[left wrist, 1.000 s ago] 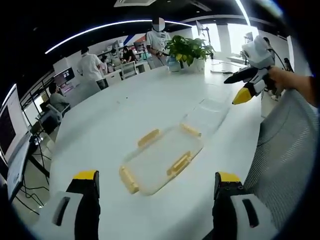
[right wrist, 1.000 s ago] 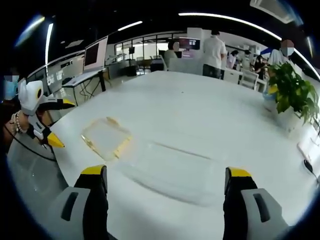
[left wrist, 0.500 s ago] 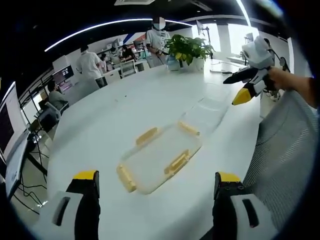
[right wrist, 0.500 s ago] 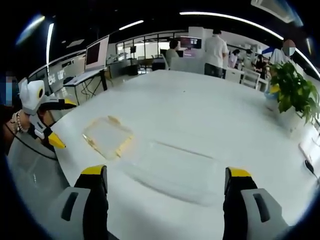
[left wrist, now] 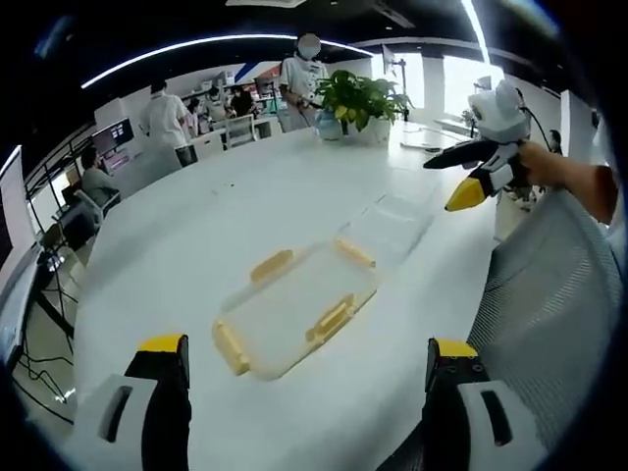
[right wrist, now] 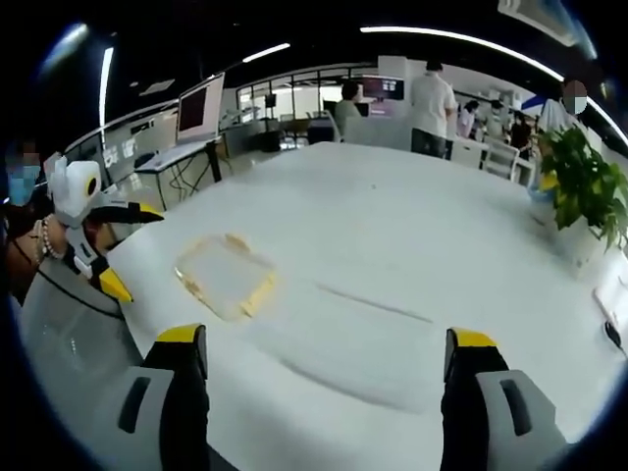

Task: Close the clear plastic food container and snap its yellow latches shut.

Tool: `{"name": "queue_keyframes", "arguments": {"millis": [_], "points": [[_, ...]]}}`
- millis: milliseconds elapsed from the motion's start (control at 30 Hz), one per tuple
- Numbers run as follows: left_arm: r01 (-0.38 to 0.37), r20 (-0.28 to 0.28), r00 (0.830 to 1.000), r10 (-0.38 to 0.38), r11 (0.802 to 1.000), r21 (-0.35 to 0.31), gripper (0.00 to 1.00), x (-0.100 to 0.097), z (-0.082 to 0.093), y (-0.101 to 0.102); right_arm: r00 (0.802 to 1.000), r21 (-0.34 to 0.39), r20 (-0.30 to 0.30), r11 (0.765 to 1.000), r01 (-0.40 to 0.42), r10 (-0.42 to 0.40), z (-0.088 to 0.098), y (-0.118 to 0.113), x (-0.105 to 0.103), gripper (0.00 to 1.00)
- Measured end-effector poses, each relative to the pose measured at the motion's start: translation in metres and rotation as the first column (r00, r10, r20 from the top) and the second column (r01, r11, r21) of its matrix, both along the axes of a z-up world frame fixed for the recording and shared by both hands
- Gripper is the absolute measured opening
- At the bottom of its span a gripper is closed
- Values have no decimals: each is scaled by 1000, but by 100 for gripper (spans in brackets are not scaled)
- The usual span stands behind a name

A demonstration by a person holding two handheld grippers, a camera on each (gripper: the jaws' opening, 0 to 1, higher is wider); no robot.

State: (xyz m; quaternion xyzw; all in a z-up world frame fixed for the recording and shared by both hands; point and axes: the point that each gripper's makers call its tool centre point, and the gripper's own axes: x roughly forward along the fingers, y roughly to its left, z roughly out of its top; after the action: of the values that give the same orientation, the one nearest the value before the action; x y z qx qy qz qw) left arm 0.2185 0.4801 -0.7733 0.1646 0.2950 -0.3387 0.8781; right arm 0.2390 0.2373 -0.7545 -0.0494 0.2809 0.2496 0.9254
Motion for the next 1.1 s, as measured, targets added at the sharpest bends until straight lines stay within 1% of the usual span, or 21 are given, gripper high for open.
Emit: {"name": "queue_keyframes", "arguments": {"millis": [67,100,133,167,200,300,367,500,533,567,633,700,733,767,800,867,900,933,1000,1033,1100], "points": [[2,-11,1000,-1,1000,10,99,0,-2,5,1000,7,12,1000,-16,16,5,3,2,98],[8,-17,1000,-8,1000,26,99,0,-3,9,999,11,27,999,-37,36,9,7,3,98],[14,-15,1000,-13,999,36,99,1,-3,11,998,13,37,999,-49,48,11,10,4,99],[19,-12,1000,-18,999,43,99,3,-1,13,995,7,55,997,-80,80,14,14,6,99],[24,-13,1000,-24,999,46,99,5,1,14,993,-3,61,995,-98,98,16,16,6,99],[42,-17,999,-41,997,65,99,12,7,18,989,-24,63,991,-131,132,19,20,12,100],[67,3,998,-68,995,79,99,17,12,18,986,-23,70,988,-150,151,23,23,16,100],[109,-20,994,-108,989,101,99,23,14,21,974,-29,71,977,-212,214,29,31,21,100],[130,-30,991,-127,985,112,99,24,14,22,968,-39,72,971,-236,239,30,34,22,100],[134,-38,991,-130,984,120,99,26,13,23,962,-56,70,963,-262,266,30,37,23,100],[185,-66,982,-177,971,152,99,27,10,26,950,-78,59,951,-301,305,28,41,25,100],[210,-63,977,-203,965,160,99,31,11,27,940,-93,40,938,-334,339,24,45,26,100],[237,-82,970,-227,958,161,99,30,10,28,929,-112,18,924,-366,370,20,48,25,100],[250,-99,967,-237,955,157,99,30,9,28,924,-119,9,918,-378,382,18,50,25,100],[275,-125,958,-257,948,159,99,29,6,29,917,-126,2,910,-395,399,16,53,26,100],[299,-144,950,-277,939,170,99,30,3,31,908,-125,-7,901,-416,419,15,57,27,99],[337,-167,936,-309,924,179,99,28,1,32,897,-127,-20,889,-439,441,13,60,26,99],[356,-179,929,-325,916,185,99,27,-1,33,892,-130,-24,884,-450,451,12,62,26,98],[381,-193,918,-346,903,197,99,29,-2,34,880,-136,-31,871,-473,473,11,66,26,98],[395,-205,912,-355,894,212,99,31,-3,36,870,-144,-35,859,-492,493,11,68,26,97],[415,-216,904,-370,882,222,99,35,-3,38,853,-150,-34,841,-520,521,11,73,27,96]]}}
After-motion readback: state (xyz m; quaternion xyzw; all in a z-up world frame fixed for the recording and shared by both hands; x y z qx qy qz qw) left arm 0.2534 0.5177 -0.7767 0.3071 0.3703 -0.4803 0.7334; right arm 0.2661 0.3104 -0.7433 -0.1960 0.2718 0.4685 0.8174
